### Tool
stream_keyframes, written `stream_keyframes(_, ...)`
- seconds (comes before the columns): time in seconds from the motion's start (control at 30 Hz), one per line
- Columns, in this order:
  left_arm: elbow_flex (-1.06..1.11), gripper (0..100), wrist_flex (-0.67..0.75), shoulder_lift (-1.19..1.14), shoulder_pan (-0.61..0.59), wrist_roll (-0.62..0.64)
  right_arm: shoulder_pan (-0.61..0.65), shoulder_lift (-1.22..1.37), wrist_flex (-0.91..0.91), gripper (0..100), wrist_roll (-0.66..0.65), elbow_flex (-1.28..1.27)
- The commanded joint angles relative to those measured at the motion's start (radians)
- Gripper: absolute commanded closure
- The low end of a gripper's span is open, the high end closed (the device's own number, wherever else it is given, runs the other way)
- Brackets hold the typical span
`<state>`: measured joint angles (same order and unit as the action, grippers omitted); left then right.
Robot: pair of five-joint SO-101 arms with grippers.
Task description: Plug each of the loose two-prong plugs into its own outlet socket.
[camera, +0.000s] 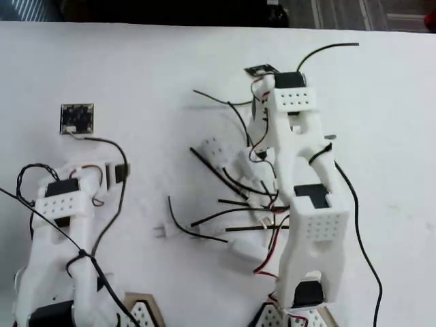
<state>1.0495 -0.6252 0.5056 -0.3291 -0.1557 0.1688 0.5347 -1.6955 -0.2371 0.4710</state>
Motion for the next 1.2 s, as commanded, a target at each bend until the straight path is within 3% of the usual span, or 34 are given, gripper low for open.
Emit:
stream_keyframes(0.0, 0.002, 68, 0.02, 0.036, -0.01, 0.005, 0.09, -0.131, -0.018, 89.1, -0.002, -0.028)
stream_keyframes(0.17, 0.002, 68, 0.02, 0.036, -0.01, 0.005, 0.268, -0.162, -0.013, 97.1, -0.002, -0.118)
stream_keyframes(0.27, 0.002, 68, 0.02, 0.036, -0.01, 0.005, 0.288, -0.12, 0.058, 97.1, -0.002, -0.166)
stream_keyframes(0.47, 0.002, 68, 0.018, 0.036, -0.01, 0.005, 0.111, 0.022, 0.222, 97.1, -0.011, -0.15)
stream_keyframes(0.63, 0.002, 68, 0.018, 0.036, -0.008, 0.005, -0.056, 0.087, 0.225, 97.1, -0.015, -0.025)
stream_keyframes(0.77, 0.002, 68, 0.018, 0.036, -0.008, 0.005, -0.102, 0.096, 0.16, 97.1, -0.1, 0.037)
stream_keyframes(0.93, 0.002, 68, 0.02, 0.036, -0.008, 0.005, -0.031, 0.064, -0.025, 94.3, -0.014, 0.117)
stream_keyframes(1.17, 0.012, 68, 0.025, 0.036, -0.008, 0.005, 0.117, -0.005, -0.024, 89.2, 0.104, -0.06)
